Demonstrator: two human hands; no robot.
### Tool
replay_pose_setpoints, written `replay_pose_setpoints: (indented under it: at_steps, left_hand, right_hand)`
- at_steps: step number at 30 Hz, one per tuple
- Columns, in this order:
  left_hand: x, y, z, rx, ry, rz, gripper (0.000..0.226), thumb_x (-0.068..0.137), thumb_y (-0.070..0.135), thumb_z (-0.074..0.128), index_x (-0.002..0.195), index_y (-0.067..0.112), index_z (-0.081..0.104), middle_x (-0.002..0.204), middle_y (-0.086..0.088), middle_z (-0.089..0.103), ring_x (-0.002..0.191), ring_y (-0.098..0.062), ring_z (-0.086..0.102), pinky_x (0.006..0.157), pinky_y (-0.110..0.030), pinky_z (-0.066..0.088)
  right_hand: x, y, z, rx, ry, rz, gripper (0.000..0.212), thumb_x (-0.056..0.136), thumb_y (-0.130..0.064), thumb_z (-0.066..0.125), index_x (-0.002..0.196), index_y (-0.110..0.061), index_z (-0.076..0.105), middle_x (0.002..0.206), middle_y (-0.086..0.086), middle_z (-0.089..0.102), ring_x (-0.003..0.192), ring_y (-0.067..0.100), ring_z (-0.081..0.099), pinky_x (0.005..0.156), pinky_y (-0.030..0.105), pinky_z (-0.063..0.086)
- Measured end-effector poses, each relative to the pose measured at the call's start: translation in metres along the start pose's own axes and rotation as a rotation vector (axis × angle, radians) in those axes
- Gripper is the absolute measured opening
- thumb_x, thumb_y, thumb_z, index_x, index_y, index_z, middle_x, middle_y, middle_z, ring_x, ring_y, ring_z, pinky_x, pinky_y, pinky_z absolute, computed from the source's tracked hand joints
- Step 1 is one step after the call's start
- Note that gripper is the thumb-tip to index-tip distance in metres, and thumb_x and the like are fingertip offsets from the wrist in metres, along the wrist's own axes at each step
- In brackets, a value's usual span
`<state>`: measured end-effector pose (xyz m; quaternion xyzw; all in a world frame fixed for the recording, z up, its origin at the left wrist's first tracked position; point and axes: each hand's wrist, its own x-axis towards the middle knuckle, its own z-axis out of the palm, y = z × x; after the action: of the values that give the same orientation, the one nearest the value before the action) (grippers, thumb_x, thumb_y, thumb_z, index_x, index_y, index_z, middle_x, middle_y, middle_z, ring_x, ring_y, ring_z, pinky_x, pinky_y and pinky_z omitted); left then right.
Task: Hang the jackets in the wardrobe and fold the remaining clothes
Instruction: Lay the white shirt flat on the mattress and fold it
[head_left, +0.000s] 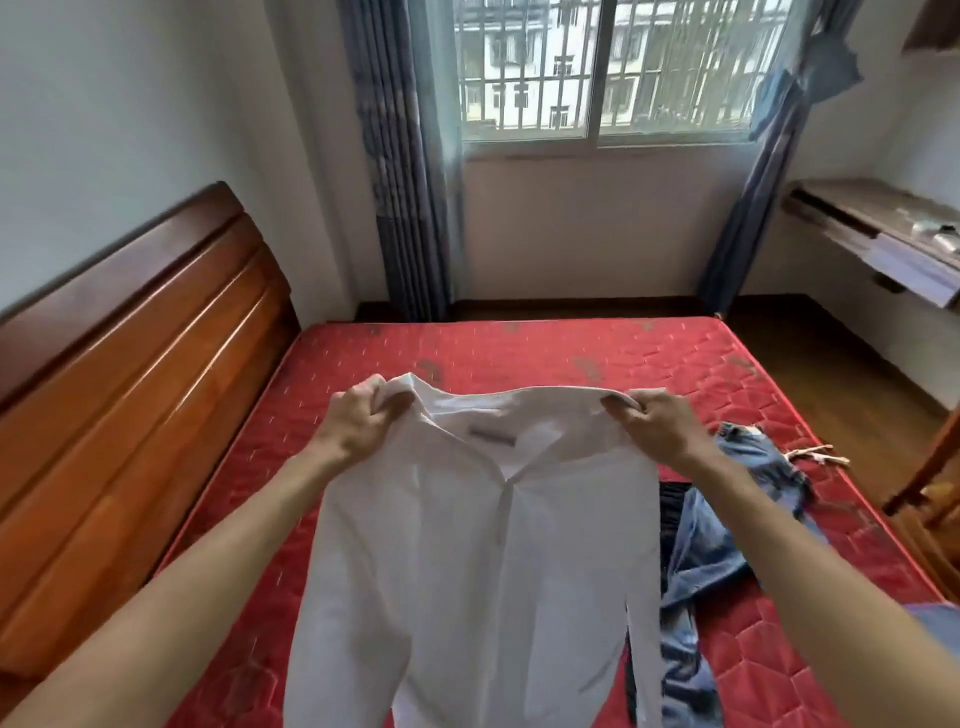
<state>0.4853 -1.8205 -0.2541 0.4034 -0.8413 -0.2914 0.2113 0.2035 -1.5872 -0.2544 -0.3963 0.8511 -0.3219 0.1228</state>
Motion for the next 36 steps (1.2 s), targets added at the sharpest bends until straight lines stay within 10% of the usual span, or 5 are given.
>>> replay_pose_setpoints:
  at_steps: [16, 20, 25, 36]
  left_hand:
    - [0.255, -0.316, 0.326, 0.103, -0.178, -0.270, 0.012, 0.085, 0.032, 0.075, 0.089, 0.025, 0.065, 0.089, 0.007, 0.062, 0.087, -0.020, 0.060, 0.068, -0.033, 0.043]
    - [0.282, -0.380, 0.399, 0.081, -0.131, -0.296, 0.021, 0.087, 0.027, 0.074, 0.106, 0.020, 0.068, 0.099, -0.004, 0.065, 0.096, -0.029, 0.062, 0.081, -0.040, 0.050]
    - [0.241, -0.421, 0.453, 0.158, -0.041, -0.296, 0.058, 0.093, 0.019, 0.064, 0.145, 0.008, 0.042, 0.146, -0.016, 0.043, 0.133, -0.034, 0.041, 0.111, -0.043, 0.035]
    - [0.006, -0.416, 0.486, 0.491, -0.362, -0.054, 0.058, 0.094, 0.022, 0.041, 0.148, 0.004, 0.042, 0.160, -0.020, 0.028, 0.149, -0.033, 0.026, 0.119, -0.052, 0.025]
  right_hand:
    - [0.293, 0.209, 0.385, -0.024, -0.213, 0.432, 0.040, 0.094, -0.039, 0.058, 0.059, -0.019, 0.059, 0.055, 0.001, 0.064, 0.061, 0.026, 0.064, 0.063, 0.040, 0.053]
    - [0.322, 0.269, 0.452, 0.018, -0.197, 0.511, 0.022, 0.093, -0.039, 0.058, 0.087, -0.020, 0.066, 0.077, 0.001, 0.066, 0.081, 0.030, 0.065, 0.065, 0.036, 0.047]
    - [0.285, 0.306, 0.492, -0.022, -0.139, 0.582, 0.073, 0.091, -0.038, 0.067, 0.147, -0.005, 0.033, 0.139, 0.019, 0.045, 0.126, 0.034, 0.047, 0.103, 0.045, 0.040]
    - [0.042, 0.310, 0.548, -0.406, -0.377, 0.341, 0.062, 0.068, -0.004, 0.070, 0.127, -0.005, 0.054, 0.151, 0.028, 0.033, 0.137, 0.043, 0.039, 0.107, 0.049, 0.042]
